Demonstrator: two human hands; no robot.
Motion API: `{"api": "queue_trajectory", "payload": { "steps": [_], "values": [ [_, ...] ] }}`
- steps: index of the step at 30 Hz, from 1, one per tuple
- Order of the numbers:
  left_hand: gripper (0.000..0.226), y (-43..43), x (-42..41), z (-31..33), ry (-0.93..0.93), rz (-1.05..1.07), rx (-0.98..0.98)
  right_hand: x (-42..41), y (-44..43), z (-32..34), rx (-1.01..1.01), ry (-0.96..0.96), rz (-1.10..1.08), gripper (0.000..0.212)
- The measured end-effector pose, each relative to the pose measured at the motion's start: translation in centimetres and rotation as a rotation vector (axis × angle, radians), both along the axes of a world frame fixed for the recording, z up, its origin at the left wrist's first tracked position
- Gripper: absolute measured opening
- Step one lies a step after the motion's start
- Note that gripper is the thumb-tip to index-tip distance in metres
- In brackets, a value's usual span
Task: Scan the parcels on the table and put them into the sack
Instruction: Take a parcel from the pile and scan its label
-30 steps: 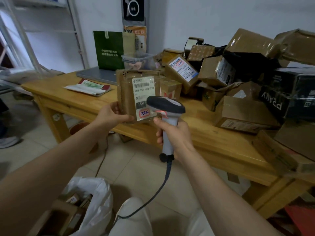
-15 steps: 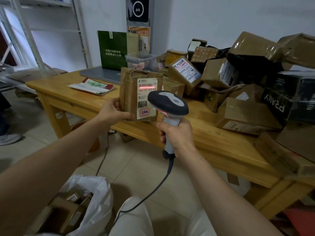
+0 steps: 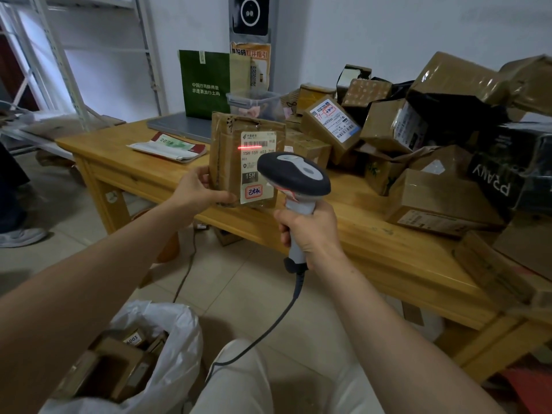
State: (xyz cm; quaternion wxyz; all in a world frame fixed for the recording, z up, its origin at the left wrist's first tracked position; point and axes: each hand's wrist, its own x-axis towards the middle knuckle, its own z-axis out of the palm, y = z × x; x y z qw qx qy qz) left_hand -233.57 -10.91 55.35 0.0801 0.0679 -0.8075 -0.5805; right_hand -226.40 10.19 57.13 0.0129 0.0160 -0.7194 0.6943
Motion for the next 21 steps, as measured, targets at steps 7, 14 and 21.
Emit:
{"api": "queue_trajectory", "payload": {
  "steps": [7, 14, 21],
  "values": [
    [0.091, -0.9, 0.3, -0.1, -0.004, 0.022, 0.017, -0.1, -0.7, 0.2, 0.015, 0.018, 0.007, 0.014],
    [0.087, -1.8, 1.1, -0.4, -0.002, 0.066, 0.028, 0.1, -1.8, 0.1, -0.003, 0.013, 0.043, 0.015],
    [0.073, -4.9, 3.5, -2.0, 0.035, 0.245, 0.175, 0.2, -4.2, -1.0, -0.044, -0.076, 0.127, 0.014]
  ]
}}
